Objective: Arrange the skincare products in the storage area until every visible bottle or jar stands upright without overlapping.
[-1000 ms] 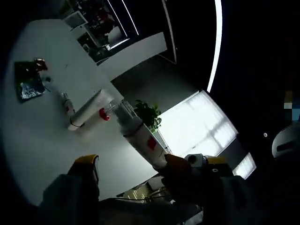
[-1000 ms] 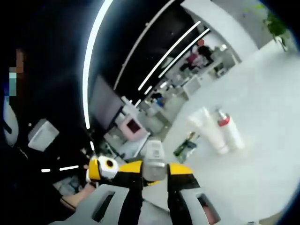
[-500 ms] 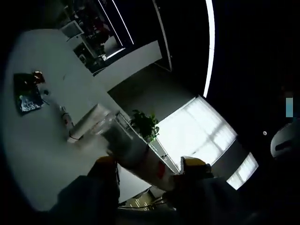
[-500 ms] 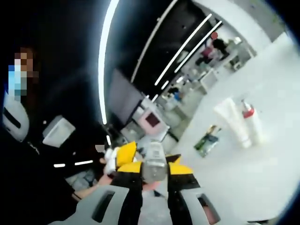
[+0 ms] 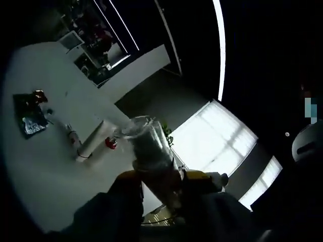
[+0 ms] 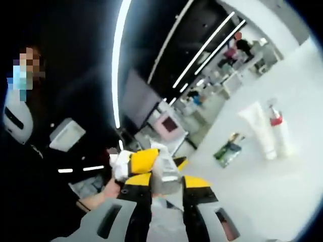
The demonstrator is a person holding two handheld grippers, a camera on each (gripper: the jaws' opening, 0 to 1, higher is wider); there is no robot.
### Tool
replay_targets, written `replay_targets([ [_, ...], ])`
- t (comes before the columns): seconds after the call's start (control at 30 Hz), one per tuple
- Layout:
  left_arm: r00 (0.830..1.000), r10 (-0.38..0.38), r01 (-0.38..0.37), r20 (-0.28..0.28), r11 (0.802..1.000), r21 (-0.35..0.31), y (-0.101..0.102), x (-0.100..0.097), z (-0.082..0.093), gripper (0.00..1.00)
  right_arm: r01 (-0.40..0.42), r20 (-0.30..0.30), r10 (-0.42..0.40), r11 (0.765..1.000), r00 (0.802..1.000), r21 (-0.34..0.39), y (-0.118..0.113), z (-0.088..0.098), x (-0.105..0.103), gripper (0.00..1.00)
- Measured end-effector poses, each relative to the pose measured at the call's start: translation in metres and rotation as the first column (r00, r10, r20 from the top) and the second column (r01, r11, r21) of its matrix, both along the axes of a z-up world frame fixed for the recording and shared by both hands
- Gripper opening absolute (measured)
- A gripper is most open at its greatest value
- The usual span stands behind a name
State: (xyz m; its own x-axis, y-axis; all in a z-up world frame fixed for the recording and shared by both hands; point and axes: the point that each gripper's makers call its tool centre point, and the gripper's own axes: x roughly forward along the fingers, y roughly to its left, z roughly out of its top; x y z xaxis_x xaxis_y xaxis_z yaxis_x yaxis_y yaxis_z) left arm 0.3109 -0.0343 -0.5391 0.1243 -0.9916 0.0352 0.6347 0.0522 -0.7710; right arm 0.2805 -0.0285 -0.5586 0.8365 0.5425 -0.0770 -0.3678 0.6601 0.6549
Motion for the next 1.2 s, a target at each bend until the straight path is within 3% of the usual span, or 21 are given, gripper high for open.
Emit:
replay_targets([
  [0.17,0.998,-0.026,0.023,0.052,0.999,0.042,-0.001,-0.004,0.000,0.22,-0.021,0.006,0.021,0.999,1.000,-0.037,-0.001,-0.002,-0.003,0.17],
  [0.4,0.977,-0.102,0.060,0.185,0.974,0.219,0.004,-0.005,-0.015,0.20,-0.051,0.003,0.053,0.979,0.999,-0.197,-0.016,-0.008,-0.012,0.26],
  [0.5,0.945,-0.190,0.094,0.265,0.936,0.338,0.006,-0.012,-0.027,0.20,-0.059,0.033,0.066,0.983,0.997,-0.176,-0.020,0.003,-0.012,0.28],
  [0.6,0.912,-0.279,0.146,0.301,0.906,0.398,0.005,-0.024,-0.035,0.19,-0.087,0.069,0.099,0.984,0.993,-0.154,-0.018,0.014,-0.012,0.30],
  [0.73,0.881,-0.364,0.221,0.302,0.881,0.418,0.002,-0.042,-0.037,0.19,-0.161,0.085,0.181,0.967,0.980,-0.198,-0.007,0.018,-0.012,0.32],
  [0.87,0.845,-0.424,0.251,0.325,0.852,0.460,0.003,-0.050,-0.041,0.19,-0.217,0.097,0.242,0.952,0.965,-0.217,0.000,0.020,-0.012,0.35],
  [1.1,0.798,-0.500,0.304,0.337,0.816,0.492,0.007,-0.061,-0.044,0.19,-0.281,0.103,0.315,0.925,0.943,-0.257,0.003,0.020,-0.011,0.32],
  [1.2,0.773,-0.535,0.319,0.341,0.792,0.520,0.009,-0.066,-0.048,0.19,-0.329,0.094,0.366,0.903,0.926,-0.278,0.008,0.018,-0.013,0.31],
])
